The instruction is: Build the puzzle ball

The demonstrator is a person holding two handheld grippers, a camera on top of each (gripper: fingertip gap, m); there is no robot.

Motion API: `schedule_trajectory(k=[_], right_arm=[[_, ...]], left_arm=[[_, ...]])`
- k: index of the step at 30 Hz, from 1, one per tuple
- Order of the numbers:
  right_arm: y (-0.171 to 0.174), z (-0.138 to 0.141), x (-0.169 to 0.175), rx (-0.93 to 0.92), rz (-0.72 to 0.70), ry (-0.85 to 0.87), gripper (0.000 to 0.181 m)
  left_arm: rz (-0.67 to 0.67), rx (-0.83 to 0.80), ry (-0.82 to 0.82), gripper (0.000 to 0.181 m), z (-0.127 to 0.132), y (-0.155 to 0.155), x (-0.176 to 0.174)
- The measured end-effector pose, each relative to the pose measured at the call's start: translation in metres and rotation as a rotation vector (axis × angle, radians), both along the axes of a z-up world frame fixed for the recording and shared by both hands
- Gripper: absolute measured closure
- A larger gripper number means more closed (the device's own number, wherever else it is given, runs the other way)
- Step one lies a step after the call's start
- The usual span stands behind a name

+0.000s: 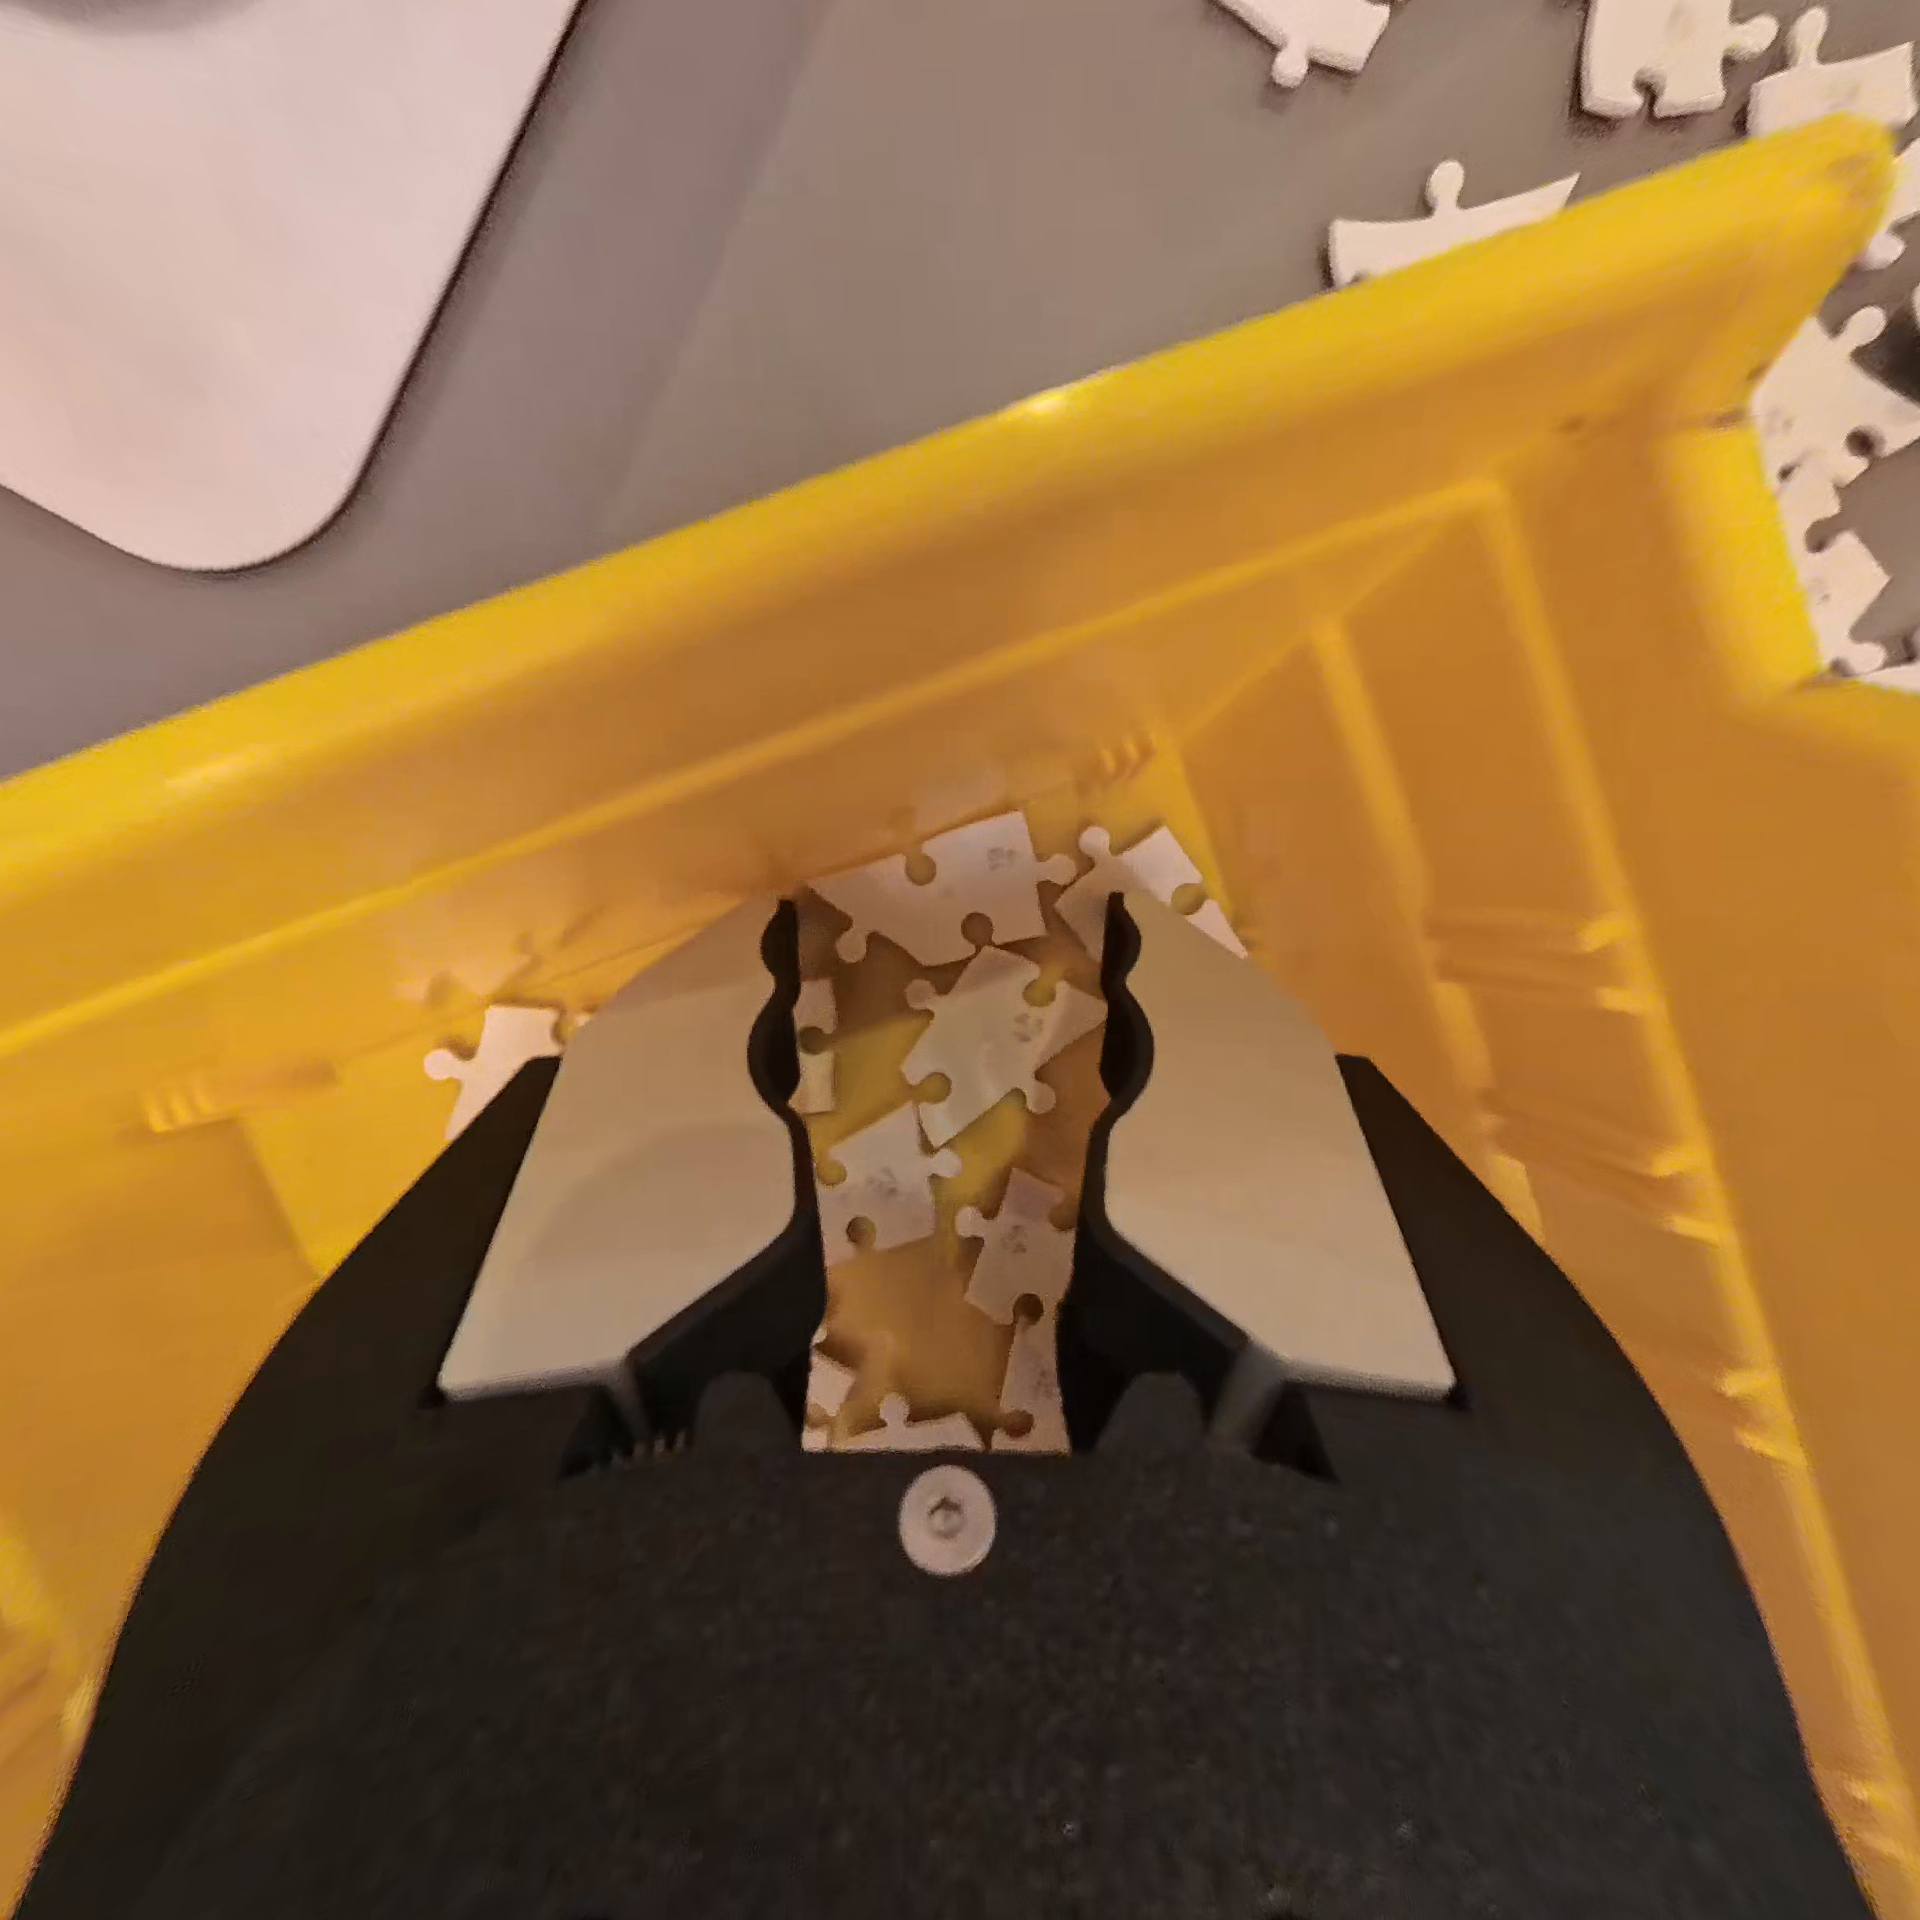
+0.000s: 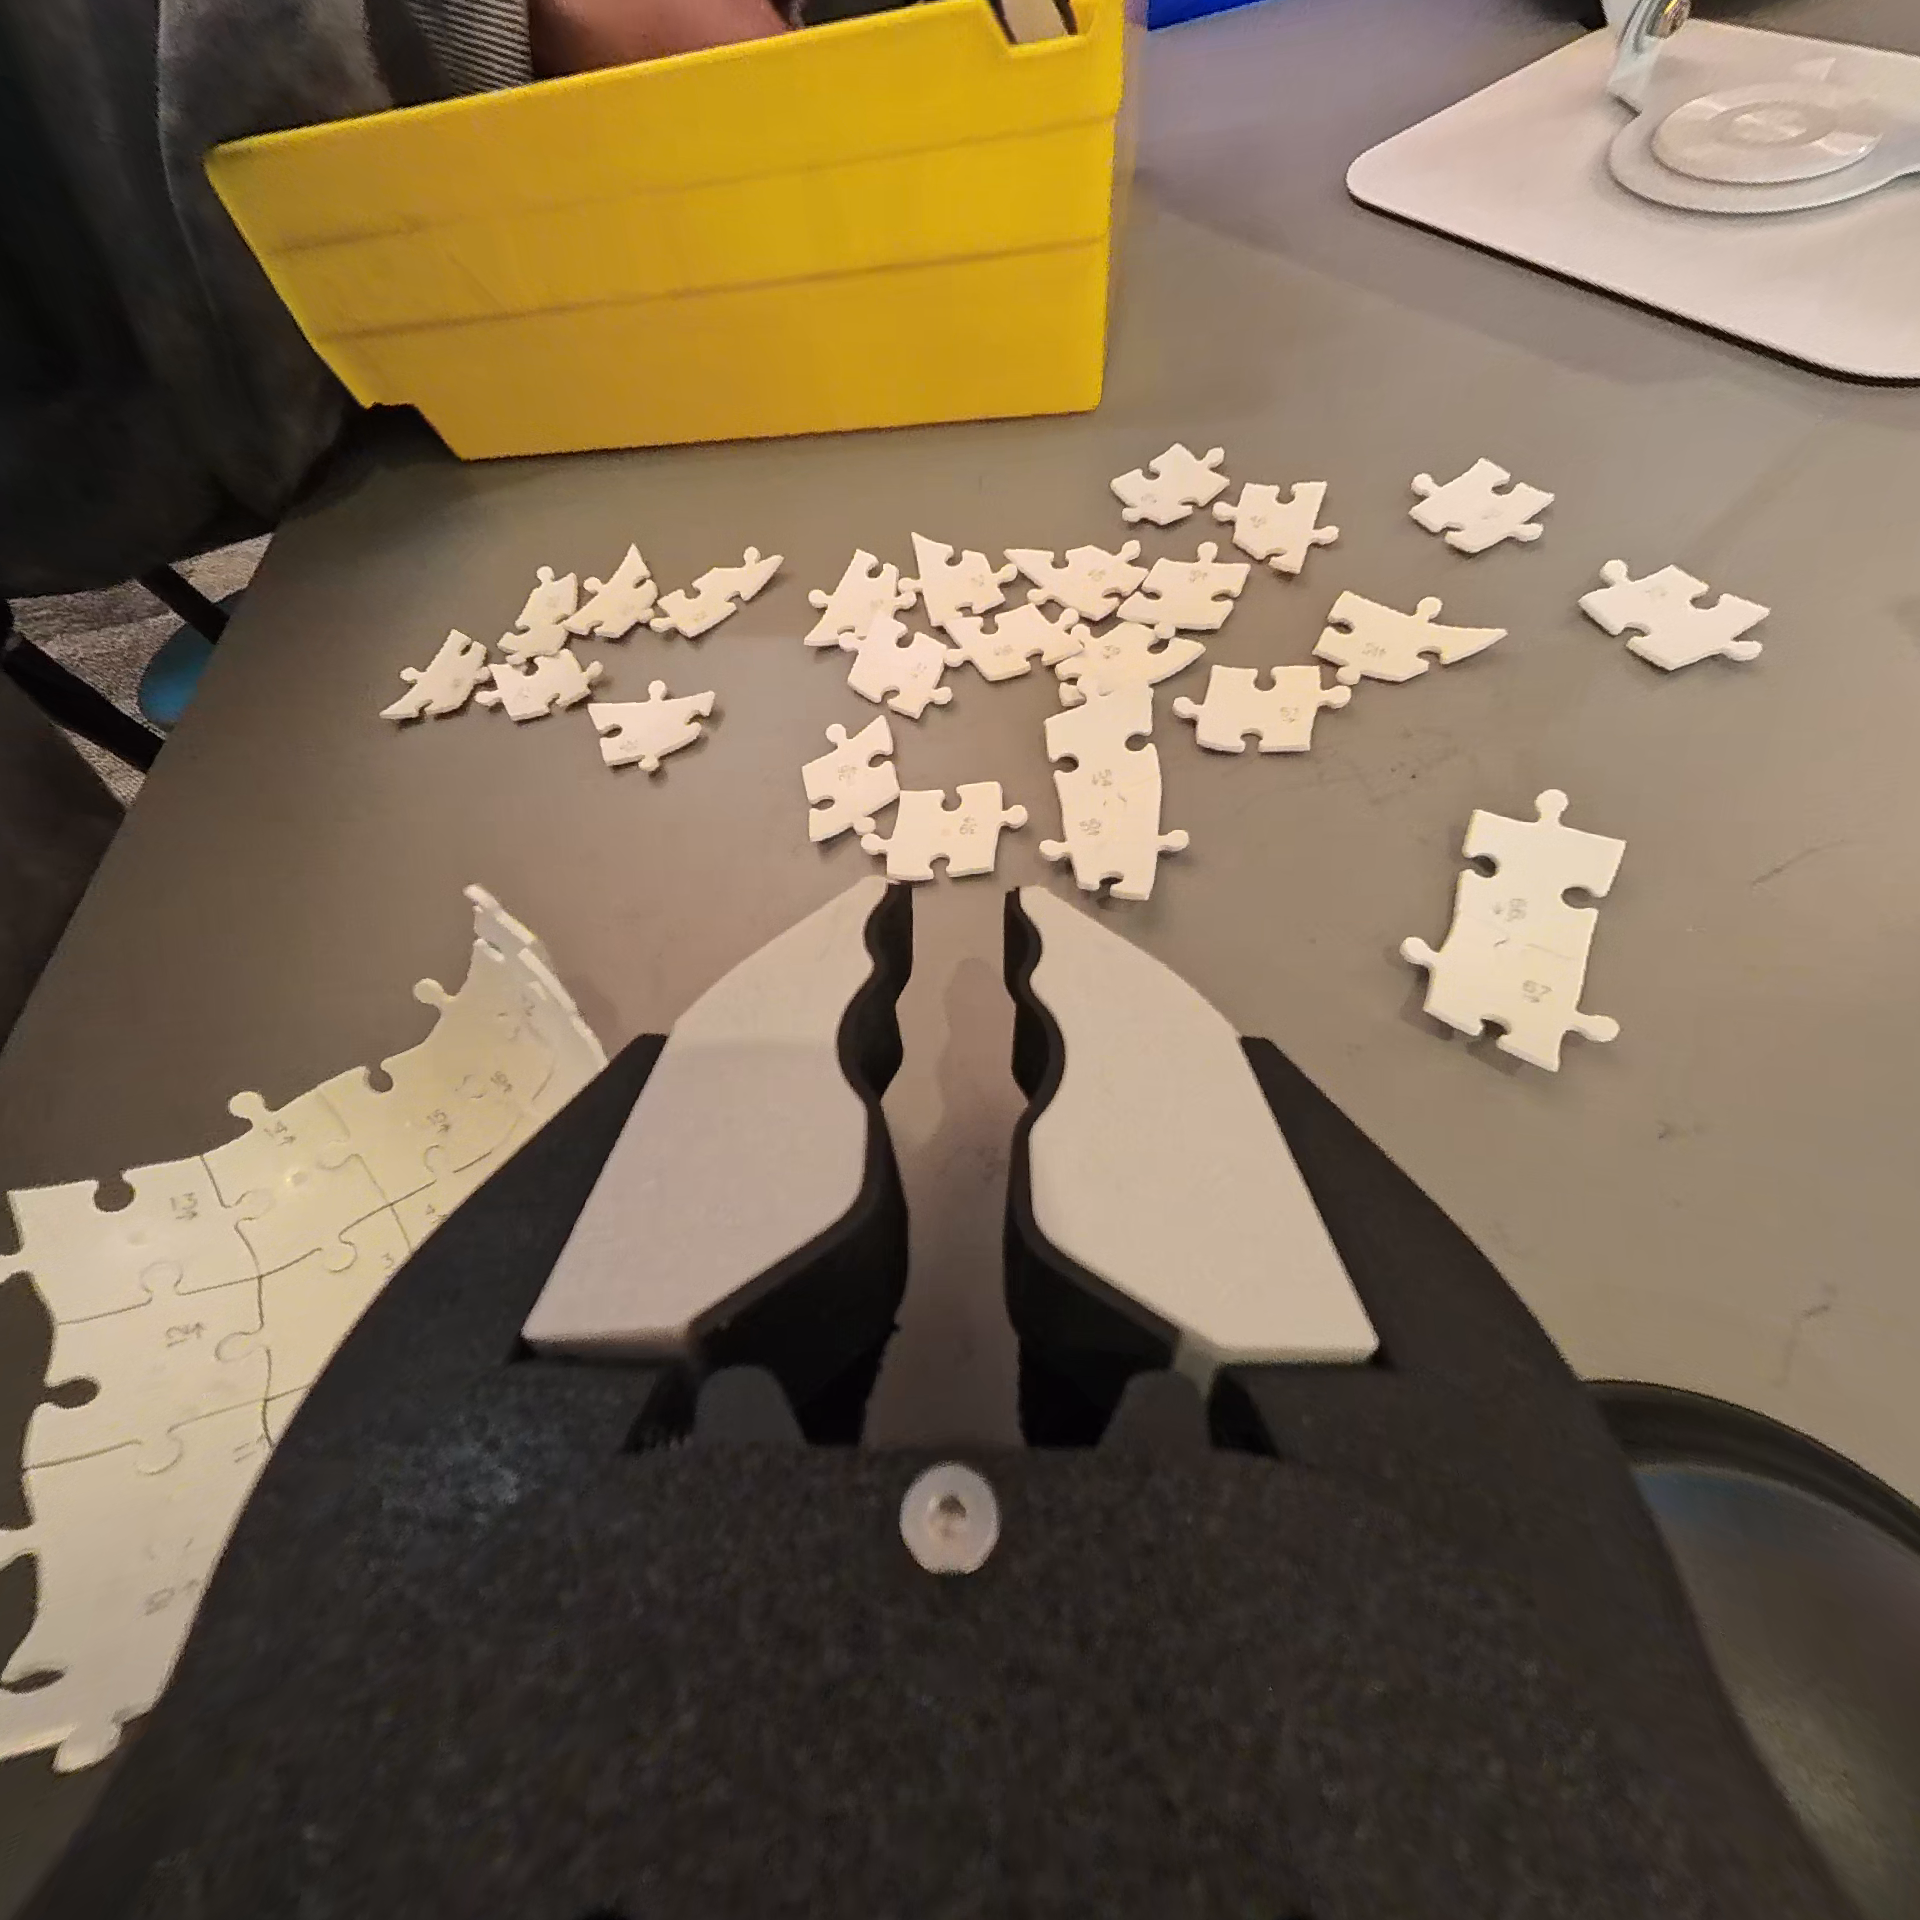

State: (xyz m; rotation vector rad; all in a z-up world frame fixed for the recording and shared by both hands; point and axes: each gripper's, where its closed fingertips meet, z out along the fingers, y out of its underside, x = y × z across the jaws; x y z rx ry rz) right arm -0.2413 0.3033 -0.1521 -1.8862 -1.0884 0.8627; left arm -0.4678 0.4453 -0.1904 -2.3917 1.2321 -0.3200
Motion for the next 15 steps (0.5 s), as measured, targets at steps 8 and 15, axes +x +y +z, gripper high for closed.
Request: schedule_trajectory(k=[8, 15], right_arm=[[0.0, 0.001, 0.0, -0.009, 0.0, 0.009, 0.165], [0.0, 0.0, 0.0, -0.007, 0.0, 0.006, 0.164]], left_arm=[[-0.074, 0.007, -0.046, 0.144, 0.001, -0.007, 0.007], [-0.093, 0.044, -0.02, 0.144, 0.003, -0.014, 0.001]])
